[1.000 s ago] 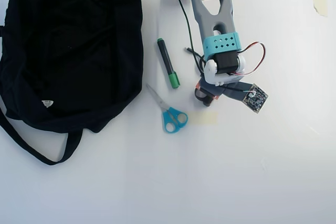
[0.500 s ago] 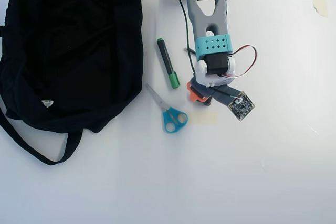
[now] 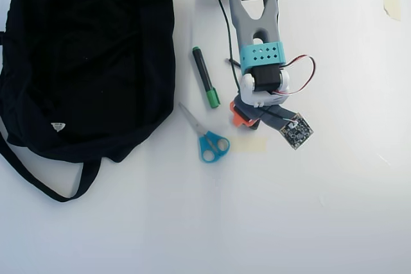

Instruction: Put the bike light into the black bag

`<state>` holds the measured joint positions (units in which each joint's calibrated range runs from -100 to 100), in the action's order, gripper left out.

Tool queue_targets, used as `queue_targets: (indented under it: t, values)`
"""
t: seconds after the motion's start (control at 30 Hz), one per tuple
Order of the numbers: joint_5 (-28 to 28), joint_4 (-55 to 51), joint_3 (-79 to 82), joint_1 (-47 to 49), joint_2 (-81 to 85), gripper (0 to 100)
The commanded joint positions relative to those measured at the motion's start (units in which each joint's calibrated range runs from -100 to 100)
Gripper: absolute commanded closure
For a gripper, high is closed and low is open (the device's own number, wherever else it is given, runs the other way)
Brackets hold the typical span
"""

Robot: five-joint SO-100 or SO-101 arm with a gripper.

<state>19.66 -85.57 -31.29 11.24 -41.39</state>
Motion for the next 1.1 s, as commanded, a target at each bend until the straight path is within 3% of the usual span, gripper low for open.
queue_targets:
  t: [0.0,0.6,0.8,1.07]
  values:
    - [-0.2,1.4,-2.0,0.1,-0.2,81]
    - [0.0,3.1,-1.9,0.5,-2.8,82]
    - [0.1,5.0,-0.8,0.5,-2.8,98]
    - [0.0,5.6,-0.9,0.5,-1.9,98]
